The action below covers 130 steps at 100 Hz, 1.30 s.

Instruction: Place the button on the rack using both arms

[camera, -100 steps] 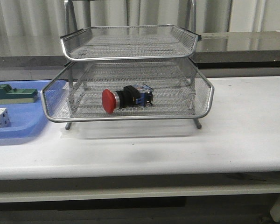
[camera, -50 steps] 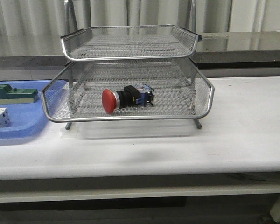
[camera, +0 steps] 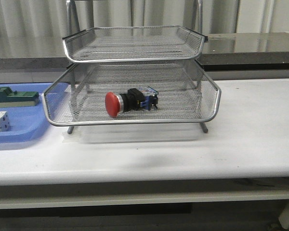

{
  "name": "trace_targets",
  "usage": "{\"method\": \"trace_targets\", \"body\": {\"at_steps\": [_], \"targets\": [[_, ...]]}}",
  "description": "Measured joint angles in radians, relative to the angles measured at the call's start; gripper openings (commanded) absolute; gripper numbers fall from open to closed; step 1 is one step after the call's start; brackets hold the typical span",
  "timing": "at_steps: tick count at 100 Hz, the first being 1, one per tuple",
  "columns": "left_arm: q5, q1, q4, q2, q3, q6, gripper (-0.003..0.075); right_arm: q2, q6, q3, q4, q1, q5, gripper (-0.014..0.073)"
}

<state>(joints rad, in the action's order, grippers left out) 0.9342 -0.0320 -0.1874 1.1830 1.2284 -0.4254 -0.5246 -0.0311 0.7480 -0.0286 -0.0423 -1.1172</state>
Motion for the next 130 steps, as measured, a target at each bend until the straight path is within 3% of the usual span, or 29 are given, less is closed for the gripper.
{"method": "trace_targets", "body": {"at_steps": [30,56,83,108,120,130], "targets": [[-0.347,0.0,-0.01,-0.362,-0.411,0.002,0.0366,0.0,0.0,0.0,0.0,0.0,0.0,-0.0071],[-0.556,0.0,-0.018,-0.642,-0.669,0.002,0.0366,0.0,0.0,0.0,0.0,0.0,0.0,-0.0071],[-0.688,0.0,-0.025,-0.849,-0.847,0.002,0.0366,0.0,0.0,0.0,0.0,0.0,0.0,-0.0071],[-0.712,0.0,-0.029,-0.925,-0.879,0.002,0.0361,0.0,0.0,0.0,0.0,0.0,0.0,-0.0071],[-0.712,0.0,-0.029,-0.925,-0.879,0.002,0.0265,0.0,0.0,0.0,0.0,0.0,0.0,-0.0071],[-0.712,0.0,-0.029,-0.925,-0.879,0.002,0.0125,0.0,0.0,0.0,0.0,0.0,0.0,-0.0071]]}}
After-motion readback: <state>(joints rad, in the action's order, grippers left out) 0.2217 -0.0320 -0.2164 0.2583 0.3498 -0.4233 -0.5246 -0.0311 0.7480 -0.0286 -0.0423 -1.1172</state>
